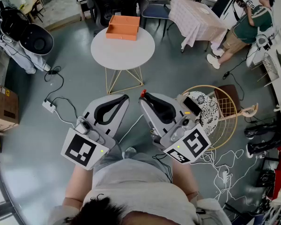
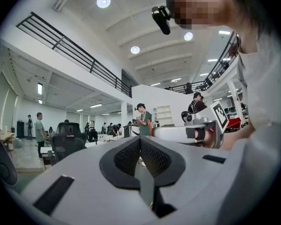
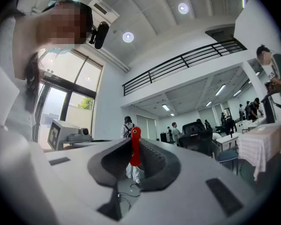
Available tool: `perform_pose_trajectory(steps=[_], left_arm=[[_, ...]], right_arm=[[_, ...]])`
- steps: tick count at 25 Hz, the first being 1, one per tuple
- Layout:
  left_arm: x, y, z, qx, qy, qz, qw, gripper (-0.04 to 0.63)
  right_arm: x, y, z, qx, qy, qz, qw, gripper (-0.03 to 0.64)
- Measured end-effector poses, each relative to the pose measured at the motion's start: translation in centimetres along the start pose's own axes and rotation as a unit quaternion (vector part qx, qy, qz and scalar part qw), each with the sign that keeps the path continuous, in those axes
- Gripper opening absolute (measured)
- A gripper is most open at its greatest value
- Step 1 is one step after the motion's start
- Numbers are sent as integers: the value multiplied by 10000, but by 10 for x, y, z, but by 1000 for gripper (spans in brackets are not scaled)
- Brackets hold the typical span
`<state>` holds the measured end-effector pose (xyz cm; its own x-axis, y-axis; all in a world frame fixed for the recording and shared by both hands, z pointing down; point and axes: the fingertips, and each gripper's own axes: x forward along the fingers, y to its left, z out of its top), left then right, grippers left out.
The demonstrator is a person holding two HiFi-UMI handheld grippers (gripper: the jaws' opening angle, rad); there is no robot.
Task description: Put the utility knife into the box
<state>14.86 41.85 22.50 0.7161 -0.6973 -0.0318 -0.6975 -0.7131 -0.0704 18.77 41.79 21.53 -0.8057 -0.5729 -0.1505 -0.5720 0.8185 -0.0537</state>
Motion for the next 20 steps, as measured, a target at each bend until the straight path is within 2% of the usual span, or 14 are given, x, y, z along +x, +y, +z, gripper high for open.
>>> perform_pose_trajectory(steps=[11,20], left_arm=[[-14,27,-8,-188,46,113,9997,9],[-3,58,-18,-321,10,17,9995,9]], right_arm=[[25,11,-10,131,99,32,9999,57],[44,-11,-21,494,82,-209,9985,57]])
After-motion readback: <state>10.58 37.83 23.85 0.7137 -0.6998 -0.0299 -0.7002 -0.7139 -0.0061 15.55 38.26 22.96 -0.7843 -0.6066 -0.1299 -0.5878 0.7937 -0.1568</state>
